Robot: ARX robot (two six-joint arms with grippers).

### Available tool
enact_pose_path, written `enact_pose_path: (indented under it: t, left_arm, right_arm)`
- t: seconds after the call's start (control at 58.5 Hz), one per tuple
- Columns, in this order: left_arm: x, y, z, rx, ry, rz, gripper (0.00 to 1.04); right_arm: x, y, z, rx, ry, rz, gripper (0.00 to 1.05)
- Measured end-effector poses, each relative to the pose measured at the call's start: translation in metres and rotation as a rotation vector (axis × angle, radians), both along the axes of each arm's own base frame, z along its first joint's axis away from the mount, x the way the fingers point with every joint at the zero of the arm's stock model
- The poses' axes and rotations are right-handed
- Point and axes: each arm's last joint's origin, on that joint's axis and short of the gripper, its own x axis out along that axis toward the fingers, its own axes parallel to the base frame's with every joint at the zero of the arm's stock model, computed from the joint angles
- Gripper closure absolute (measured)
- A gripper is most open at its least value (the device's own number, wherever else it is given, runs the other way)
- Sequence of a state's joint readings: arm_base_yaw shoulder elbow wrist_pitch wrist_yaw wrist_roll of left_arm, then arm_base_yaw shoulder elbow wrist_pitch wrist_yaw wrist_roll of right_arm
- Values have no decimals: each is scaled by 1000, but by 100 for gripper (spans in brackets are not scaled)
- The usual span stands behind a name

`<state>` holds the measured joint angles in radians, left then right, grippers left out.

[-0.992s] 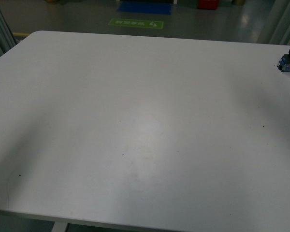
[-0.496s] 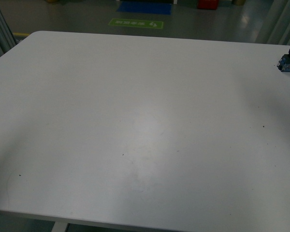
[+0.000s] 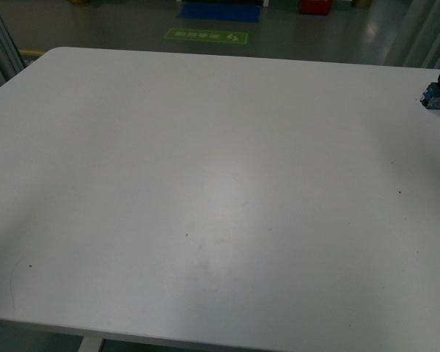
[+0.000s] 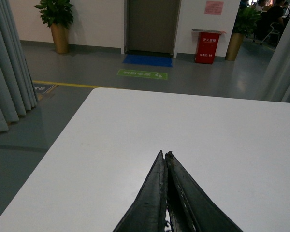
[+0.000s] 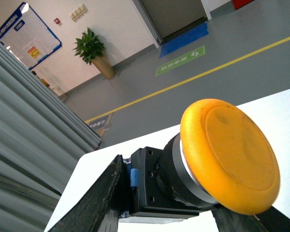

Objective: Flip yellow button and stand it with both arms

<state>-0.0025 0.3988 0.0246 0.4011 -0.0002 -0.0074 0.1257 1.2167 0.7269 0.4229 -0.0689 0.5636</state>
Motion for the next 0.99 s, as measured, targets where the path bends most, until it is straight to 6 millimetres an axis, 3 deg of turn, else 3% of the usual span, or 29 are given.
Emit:
enact_pose_path:
  t: [0.992]
  left_arm:
    - [-27,0,-3,0,5,0,101]
  right_arm:
    - [7,0,-9,-163,-5,-55,61]
